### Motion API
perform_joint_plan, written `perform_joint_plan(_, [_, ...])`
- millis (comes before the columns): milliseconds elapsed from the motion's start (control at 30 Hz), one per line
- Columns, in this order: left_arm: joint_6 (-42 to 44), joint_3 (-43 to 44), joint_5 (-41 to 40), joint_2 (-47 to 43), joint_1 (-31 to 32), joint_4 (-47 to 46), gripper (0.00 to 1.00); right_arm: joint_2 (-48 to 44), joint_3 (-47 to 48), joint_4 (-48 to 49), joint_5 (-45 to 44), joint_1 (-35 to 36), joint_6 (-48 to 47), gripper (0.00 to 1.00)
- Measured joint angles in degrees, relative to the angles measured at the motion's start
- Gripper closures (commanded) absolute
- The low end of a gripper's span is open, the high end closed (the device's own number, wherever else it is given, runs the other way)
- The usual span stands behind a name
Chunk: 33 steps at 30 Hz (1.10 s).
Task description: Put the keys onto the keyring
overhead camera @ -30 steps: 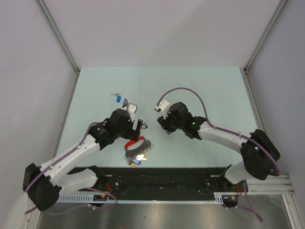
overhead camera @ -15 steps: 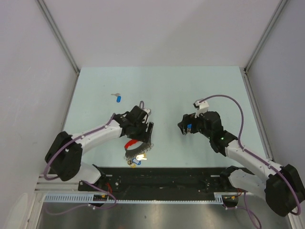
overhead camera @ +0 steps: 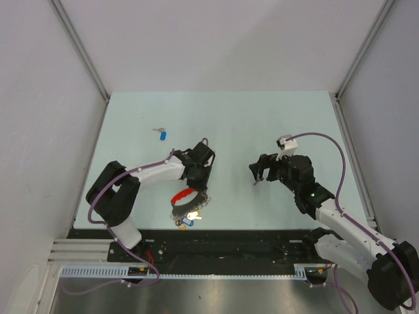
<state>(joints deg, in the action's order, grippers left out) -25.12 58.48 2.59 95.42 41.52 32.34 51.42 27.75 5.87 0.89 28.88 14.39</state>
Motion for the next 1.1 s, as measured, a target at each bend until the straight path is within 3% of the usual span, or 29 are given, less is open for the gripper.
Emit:
perform_joint_plan(333, [-0.15, 0.94, -3.61, 2.84, 0.00, 0.85, 0.73, 0.00, -0.09, 0.00, 0.00, -0.13, 0.00, 0.10])
perform_joint_plan(800, [-0.24, 0.94, -1.99, 3.23, 0.00, 0.11, 0.90, 0.74, -0.31, 0.00, 0.07, -0.13, 0.00, 0.10])
perform_joint_plan(933, [-0.31, 0.94, -0.90, 3.32, 0.00, -0.17, 1.00, 1.33, -0.31, 0.00, 0.31, -0.13, 0.02, 0.10])
perform_joint_plan(1100, [-0.28, 0.94, 0.15, 3.39, -0.02, -0.50, 1.00, 1.68, -0.31, 0.02, 0.96, -0.13, 0.02, 0.11])
